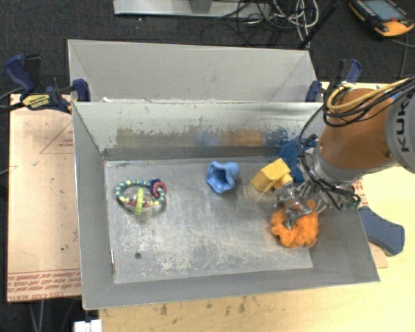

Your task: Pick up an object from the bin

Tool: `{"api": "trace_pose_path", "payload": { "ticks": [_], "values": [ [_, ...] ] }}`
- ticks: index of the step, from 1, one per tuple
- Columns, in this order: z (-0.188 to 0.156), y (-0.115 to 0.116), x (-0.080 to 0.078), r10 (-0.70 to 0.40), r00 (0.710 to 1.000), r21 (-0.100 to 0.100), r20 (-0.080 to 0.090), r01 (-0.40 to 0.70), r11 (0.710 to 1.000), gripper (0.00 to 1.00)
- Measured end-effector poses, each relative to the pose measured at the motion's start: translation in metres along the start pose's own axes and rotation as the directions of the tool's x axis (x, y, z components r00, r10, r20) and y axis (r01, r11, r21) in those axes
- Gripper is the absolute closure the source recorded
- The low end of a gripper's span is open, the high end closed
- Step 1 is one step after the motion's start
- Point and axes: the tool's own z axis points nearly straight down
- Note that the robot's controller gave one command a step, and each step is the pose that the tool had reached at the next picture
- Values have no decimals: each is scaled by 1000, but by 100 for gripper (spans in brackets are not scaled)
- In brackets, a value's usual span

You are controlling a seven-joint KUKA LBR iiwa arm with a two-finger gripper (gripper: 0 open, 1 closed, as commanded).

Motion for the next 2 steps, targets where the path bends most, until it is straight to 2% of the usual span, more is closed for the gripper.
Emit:
{"api": "trace_pose_path", "payload": {
  "ticks": [1, 2],
  "values": [
    [-38, 6, 0, 11, 1000, 0, -6, -11, 1000, 100],
    [-66, 0, -4, -1, 1000, 4, -1, 1, 1000, 100]
  ]
}}
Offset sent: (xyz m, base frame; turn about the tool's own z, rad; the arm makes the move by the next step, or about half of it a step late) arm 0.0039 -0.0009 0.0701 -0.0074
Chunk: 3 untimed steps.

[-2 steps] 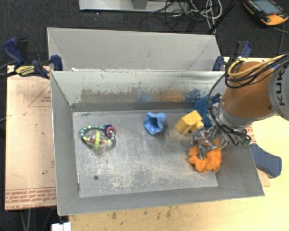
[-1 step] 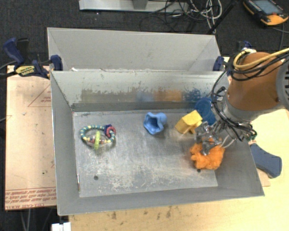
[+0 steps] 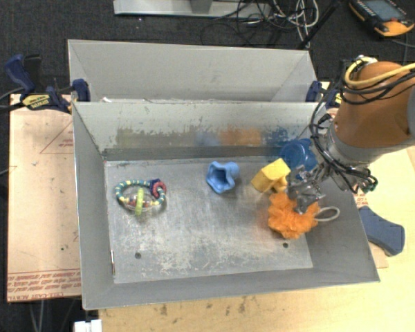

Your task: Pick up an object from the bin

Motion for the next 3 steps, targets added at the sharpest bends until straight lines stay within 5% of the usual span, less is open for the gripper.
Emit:
{"api": "trace_pose_path", "payload": {
  "ticks": [2, 3],
  "values": [
    [-61, 11, 16, 34, 999, -5, -8, -34, 999, 100],
    [2, 6, 21, 105, 994, 1, 1, -105, 994, 0]
  ]
}}
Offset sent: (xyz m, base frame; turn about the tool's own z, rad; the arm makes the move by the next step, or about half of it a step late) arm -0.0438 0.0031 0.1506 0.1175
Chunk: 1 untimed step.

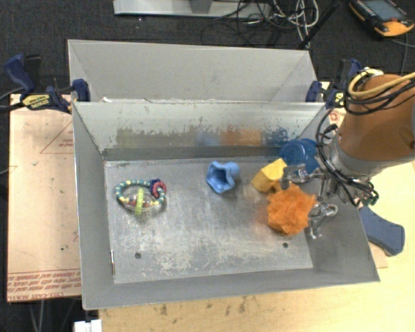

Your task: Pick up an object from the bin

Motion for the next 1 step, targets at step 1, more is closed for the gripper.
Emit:
{"api": "trace_pose_path", "payload": {
  "ticks": [1],
  "values": [
    [60, -3, 2, 37, 999, 0, 1, -37, 999, 0]
  ]
}}
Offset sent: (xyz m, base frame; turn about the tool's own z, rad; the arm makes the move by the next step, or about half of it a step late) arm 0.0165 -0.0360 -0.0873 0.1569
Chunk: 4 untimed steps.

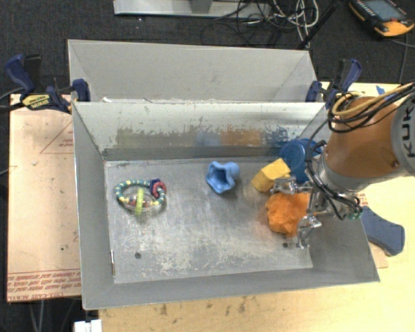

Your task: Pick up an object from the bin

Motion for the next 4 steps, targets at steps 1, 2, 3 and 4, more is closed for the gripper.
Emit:
{"api": "trace_pose_path", "payload": {
  "ticks": [1, 2, 3, 4],
  "values": [
    [29, -23, -5, 100, 995, -8, -9, -100, 995, 0],
    [29, -13, -10, -23, 1000, 5, 3, 23, 1000, 100],
    [29, -12, -10, -24, 1000, 5, 3, 24, 1000, 100],
    [-52, -1, -1, -40, 999, -2, -4, 40, 999, 100]
  ]
}}
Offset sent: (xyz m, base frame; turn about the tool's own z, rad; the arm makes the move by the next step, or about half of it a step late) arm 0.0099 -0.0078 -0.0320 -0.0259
